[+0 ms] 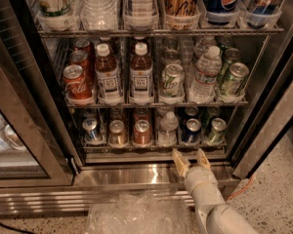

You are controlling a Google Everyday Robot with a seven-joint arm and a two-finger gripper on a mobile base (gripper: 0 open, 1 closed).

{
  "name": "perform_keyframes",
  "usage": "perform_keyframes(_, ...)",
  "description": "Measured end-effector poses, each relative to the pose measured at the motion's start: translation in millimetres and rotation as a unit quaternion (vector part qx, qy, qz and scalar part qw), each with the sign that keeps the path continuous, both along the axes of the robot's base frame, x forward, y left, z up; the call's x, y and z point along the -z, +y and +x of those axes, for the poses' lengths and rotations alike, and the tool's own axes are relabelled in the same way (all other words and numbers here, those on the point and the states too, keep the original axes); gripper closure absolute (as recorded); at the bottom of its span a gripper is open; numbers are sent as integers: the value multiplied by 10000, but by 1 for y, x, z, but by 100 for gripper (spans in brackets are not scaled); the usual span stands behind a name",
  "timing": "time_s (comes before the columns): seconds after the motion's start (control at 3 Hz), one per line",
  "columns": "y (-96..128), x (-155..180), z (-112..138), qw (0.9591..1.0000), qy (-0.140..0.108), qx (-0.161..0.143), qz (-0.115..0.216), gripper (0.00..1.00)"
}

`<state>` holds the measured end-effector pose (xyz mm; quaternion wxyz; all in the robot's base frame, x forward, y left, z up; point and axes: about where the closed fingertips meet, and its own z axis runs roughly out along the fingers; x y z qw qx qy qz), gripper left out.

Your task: Pick pepsi can from bottom shelf of fridge

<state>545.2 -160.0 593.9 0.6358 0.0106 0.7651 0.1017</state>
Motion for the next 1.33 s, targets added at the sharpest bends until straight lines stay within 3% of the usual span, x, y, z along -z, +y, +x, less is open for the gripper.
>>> perform_keyframes(0.67, -17, 9, 18, 9981, -255, 385, -412, 43)
perform_keyframes(1.33, -25, 0, 37, 9950, -598, 467, -644, 43)
